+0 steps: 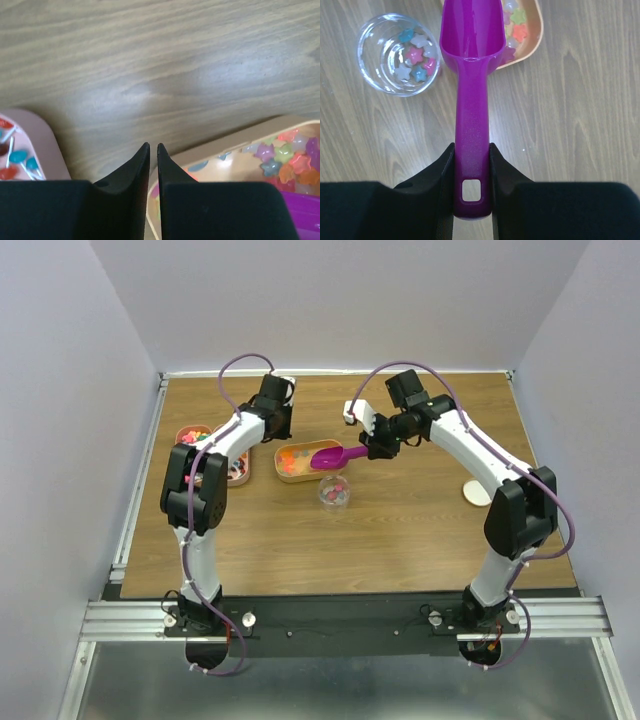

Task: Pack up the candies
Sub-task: Scoop the fake candies from the storage box.

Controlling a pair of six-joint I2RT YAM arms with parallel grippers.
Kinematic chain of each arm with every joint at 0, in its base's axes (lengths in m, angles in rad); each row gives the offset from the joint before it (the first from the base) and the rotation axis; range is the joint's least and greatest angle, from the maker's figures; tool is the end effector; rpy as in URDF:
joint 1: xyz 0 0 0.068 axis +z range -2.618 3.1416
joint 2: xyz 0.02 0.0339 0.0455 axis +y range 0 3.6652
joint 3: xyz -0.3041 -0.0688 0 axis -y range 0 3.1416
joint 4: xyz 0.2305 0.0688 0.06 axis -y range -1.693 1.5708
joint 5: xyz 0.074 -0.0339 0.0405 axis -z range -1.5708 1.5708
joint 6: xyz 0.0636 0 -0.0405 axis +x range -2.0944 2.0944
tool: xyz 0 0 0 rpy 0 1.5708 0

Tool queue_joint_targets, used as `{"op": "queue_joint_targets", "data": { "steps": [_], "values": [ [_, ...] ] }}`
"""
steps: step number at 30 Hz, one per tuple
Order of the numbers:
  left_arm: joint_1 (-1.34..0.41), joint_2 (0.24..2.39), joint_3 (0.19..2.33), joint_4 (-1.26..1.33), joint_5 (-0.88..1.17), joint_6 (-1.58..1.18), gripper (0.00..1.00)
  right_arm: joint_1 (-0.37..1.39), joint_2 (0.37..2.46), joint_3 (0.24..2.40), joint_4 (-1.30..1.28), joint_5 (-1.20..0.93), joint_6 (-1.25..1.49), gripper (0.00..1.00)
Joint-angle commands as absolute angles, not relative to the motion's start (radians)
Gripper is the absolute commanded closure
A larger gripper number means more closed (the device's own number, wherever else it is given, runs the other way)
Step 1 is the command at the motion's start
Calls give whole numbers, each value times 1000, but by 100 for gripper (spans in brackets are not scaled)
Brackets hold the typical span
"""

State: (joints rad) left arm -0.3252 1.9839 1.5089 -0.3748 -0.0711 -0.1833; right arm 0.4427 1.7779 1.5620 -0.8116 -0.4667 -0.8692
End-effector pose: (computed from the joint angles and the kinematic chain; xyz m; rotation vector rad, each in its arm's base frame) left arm 0.4423 -0.1444 0.2367 0.1394 2.4190 -0.1463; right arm 0.3385 0.1921 0.3084 -1.6460 1.8690 0.4308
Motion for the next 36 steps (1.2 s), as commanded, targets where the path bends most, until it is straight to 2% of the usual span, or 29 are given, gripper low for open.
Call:
{"op": "queue_joint_targets", "data": {
  "steps": [1,3,4,7,10,14,20,24,31,36],
  "values": [
    [-339,2059,1586,-417,-83,-112,82,420,1807,1632,-818,-443,-873,99],
    [-339,2030,1574,-422,-89,-164,78,416,1807,1646,-816,-454,-879,99],
    [-337,2011,1553,-422,-109,-184,71,416,1809,1646,-818,-462,-880,99],
    [-337,1924,1504,-446,-155,-285,60,416,1819,1646,-818,-472,-881,99],
    [-337,1844,1436,-469,-169,-366,57,416,1825,1641,-818,-486,-881,99],
    [-342,1775,1356,-468,-196,-423,57,416,1835,1643,-816,-500,-881,99],
    [-371,1810,1313,-460,-153,-439,57,416,1851,1646,-818,-517,-882,99],
    [-383,1844,1310,-454,-156,-442,58,414,1861,1646,-816,-512,-885,99],
    [-387,1884,1321,-468,-199,-431,65,416,1873,1651,-816,-503,-885,99],
    [-387,1907,1335,-497,-239,-437,65,416,1865,1647,-816,-497,-885,99]
  ]
}}
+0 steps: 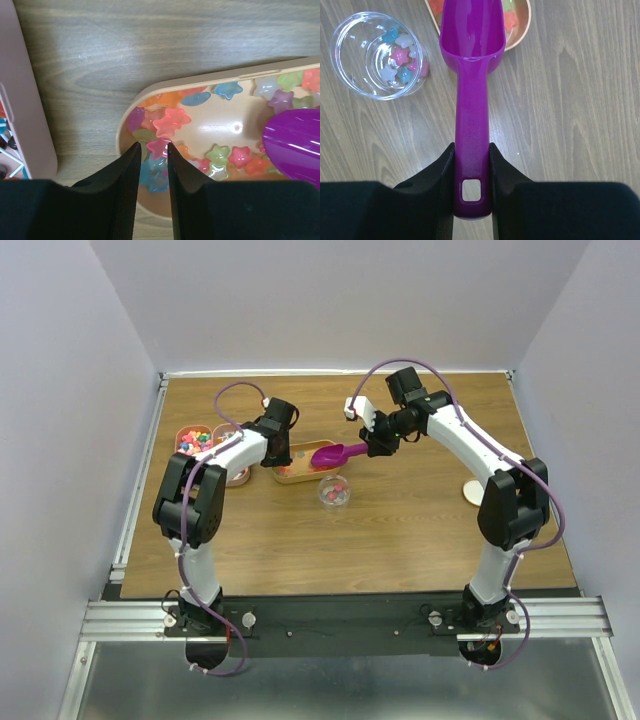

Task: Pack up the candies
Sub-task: Scoop the fake candies from the storage box.

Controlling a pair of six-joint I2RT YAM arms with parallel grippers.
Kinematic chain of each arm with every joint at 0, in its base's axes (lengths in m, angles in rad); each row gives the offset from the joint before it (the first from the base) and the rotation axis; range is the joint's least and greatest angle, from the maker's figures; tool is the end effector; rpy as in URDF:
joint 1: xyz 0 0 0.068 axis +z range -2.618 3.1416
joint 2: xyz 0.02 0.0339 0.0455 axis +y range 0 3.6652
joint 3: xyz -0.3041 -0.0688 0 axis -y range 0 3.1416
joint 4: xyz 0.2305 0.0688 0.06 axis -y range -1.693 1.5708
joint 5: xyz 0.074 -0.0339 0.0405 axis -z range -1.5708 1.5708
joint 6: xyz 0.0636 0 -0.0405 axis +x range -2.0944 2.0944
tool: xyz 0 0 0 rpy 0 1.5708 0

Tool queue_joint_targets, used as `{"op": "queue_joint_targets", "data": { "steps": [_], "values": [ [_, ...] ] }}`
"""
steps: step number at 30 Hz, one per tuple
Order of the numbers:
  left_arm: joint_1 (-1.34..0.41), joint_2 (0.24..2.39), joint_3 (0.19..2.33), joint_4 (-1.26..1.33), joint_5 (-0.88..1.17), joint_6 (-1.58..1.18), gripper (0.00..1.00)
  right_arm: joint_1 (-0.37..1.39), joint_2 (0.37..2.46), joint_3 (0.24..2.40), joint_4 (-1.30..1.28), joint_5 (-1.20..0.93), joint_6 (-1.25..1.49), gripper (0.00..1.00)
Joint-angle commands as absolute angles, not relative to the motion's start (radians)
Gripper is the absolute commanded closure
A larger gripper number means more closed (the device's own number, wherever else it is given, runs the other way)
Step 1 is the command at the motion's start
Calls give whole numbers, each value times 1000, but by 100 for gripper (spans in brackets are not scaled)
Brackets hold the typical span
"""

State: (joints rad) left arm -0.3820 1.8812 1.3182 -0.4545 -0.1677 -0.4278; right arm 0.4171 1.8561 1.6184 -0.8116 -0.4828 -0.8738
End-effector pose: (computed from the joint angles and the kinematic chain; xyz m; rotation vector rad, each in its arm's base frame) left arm 0.3860 -0.1436 0.2145 -0.1201 2.5657 -0.0888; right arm 0.3617 0.1925 0.2963 -1.6320 1.8946 0.4477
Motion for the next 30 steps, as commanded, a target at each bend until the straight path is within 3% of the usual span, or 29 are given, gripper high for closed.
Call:
{"op": "queue_joint_targets", "data": {
  "steps": [1,15,30],
  "values": [
    [-387,1899,1332,-495,-258,-440,65,416,1864,1647,-816,-497,-885,99],
    [-426,1792,1371,-528,-348,-465,65,416,1858,1637,-816,-503,-882,99],
    [-403,1867,1304,-522,-374,-462,65,416,1858,1635,-816,-503,-885,99]
  ]
}}
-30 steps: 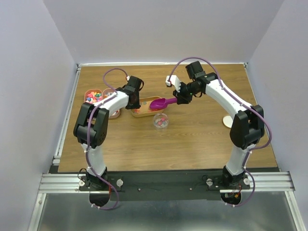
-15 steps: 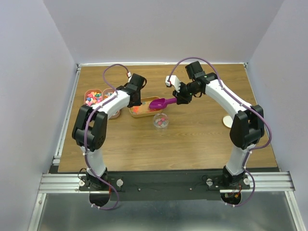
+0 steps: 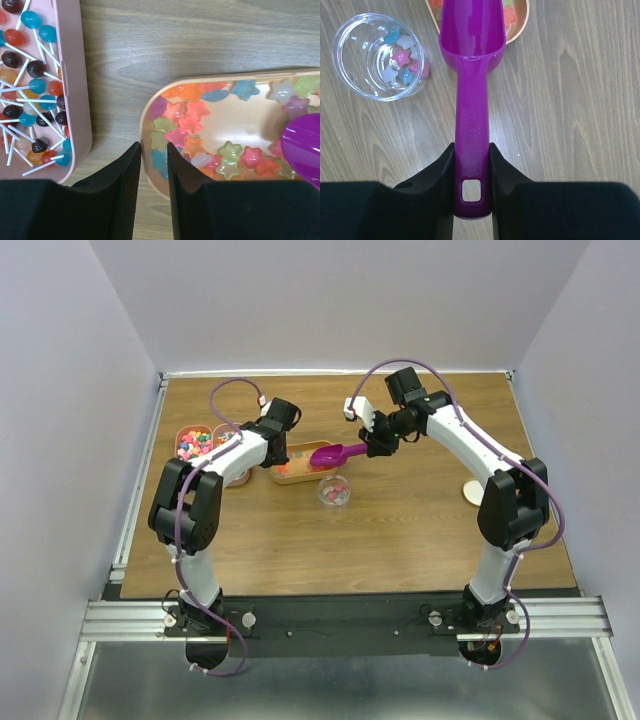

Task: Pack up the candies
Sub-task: Scoop the fake candies from the storage box.

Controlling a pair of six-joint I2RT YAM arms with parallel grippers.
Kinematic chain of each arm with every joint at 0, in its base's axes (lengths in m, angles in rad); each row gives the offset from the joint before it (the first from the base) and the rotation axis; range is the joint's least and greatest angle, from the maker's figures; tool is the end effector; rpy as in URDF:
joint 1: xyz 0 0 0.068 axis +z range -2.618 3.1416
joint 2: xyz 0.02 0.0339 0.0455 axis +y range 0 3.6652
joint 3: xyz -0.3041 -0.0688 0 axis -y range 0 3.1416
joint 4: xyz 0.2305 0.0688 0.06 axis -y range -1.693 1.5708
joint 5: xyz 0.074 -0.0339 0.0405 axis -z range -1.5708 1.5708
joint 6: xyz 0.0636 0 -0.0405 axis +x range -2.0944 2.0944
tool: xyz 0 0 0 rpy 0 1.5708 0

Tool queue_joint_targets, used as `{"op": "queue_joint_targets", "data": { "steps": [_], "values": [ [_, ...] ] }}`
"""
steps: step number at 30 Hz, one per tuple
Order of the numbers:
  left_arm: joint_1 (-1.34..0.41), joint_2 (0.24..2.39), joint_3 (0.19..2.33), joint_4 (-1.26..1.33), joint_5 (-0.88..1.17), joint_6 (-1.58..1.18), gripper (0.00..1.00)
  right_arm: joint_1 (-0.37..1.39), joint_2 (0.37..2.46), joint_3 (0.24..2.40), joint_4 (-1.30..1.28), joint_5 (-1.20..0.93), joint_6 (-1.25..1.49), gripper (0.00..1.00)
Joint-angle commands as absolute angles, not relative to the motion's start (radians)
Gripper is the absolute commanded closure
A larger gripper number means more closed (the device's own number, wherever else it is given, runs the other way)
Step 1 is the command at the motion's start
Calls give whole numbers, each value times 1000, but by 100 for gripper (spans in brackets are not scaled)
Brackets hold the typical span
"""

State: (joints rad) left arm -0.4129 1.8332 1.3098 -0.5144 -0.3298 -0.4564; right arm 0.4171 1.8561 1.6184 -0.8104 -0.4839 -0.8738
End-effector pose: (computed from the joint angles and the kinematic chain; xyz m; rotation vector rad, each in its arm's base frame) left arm 0.3716 -0.1403 0.2284 -0.1695 2.5200 0.0908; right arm 0.3617 0.1927 0.2964 -1.6316 1.8930 0.4484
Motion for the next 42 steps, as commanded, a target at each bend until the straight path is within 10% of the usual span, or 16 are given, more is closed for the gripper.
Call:
{"op": "queue_joint_targets", "data": {
  "steps": [1,9,16,42],
  "values": [
    [-400,1867,1302,-519,-376,-463,65,416,1856,1637,-816,-503,-885,99],
    [-391,1905,1316,-493,-342,-417,72,416,1859,1651,-818,-500,-890,99],
    [-391,1966,1382,-449,-308,-304,98,416,1868,1664,-821,-497,-891,99],
    [-408,2105,1563,-440,-229,-156,100,414,1983,1784,-936,-417,-890,99]
  ]
}}
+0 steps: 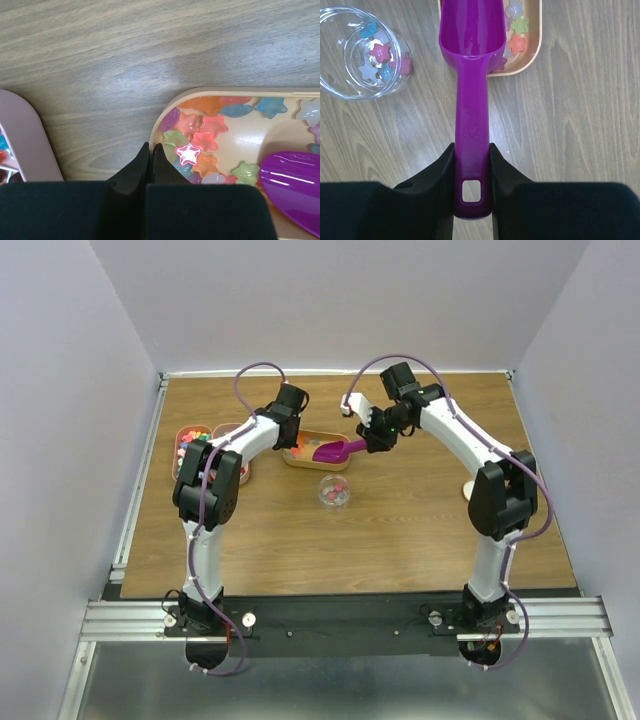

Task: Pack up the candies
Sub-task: Scoop the fake candies from the storage box.

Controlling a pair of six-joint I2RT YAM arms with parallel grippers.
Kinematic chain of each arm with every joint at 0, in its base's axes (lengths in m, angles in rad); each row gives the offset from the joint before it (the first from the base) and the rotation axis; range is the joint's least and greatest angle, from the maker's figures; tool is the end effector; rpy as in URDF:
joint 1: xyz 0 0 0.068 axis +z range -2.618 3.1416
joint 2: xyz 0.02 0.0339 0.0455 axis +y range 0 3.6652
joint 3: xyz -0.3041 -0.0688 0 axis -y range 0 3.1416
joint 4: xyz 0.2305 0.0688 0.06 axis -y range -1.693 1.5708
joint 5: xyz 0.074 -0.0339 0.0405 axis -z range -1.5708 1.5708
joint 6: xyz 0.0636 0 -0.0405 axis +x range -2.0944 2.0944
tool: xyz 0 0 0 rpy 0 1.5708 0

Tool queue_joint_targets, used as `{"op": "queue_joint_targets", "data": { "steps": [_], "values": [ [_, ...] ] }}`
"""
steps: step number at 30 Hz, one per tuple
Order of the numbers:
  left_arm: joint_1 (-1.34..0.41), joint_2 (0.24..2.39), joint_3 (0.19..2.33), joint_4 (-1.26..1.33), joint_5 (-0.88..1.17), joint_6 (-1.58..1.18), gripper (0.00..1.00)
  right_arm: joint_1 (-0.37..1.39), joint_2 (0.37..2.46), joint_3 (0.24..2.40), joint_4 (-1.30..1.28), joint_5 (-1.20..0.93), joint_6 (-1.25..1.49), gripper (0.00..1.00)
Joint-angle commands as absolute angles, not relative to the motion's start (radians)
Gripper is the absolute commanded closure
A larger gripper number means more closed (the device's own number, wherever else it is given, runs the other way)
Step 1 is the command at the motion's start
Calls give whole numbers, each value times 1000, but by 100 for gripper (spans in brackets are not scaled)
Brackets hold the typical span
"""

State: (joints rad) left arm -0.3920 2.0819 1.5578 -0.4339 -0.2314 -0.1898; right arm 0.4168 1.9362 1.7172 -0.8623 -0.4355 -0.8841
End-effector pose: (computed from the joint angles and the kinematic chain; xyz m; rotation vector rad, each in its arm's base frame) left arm 0.4459 -0.1686 0.2042 0.1603 2.4874 0.0513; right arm 0.3810 0.1980 0.2898 -1.6508 1.9376 0.4001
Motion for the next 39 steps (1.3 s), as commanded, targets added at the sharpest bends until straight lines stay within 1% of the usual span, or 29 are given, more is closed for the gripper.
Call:
{"op": "queue_joint_targets", "data": {
  "steps": [1,9,28,39],
  "values": [
    [-410,2103,1562,-440,-230,-158,100,414,1994,1795,-952,-416,-890,99],
    [-426,2092,1574,-446,-204,-179,100,414,2068,1896,-1017,-445,-887,99],
    [-446,2079,1585,-456,-160,-225,100,440,2134,1931,-1019,-465,-864,99],
    [-453,2065,1589,-460,-121,-248,100,442,2134,1937,-989,-499,-853,99]
  ]
}}
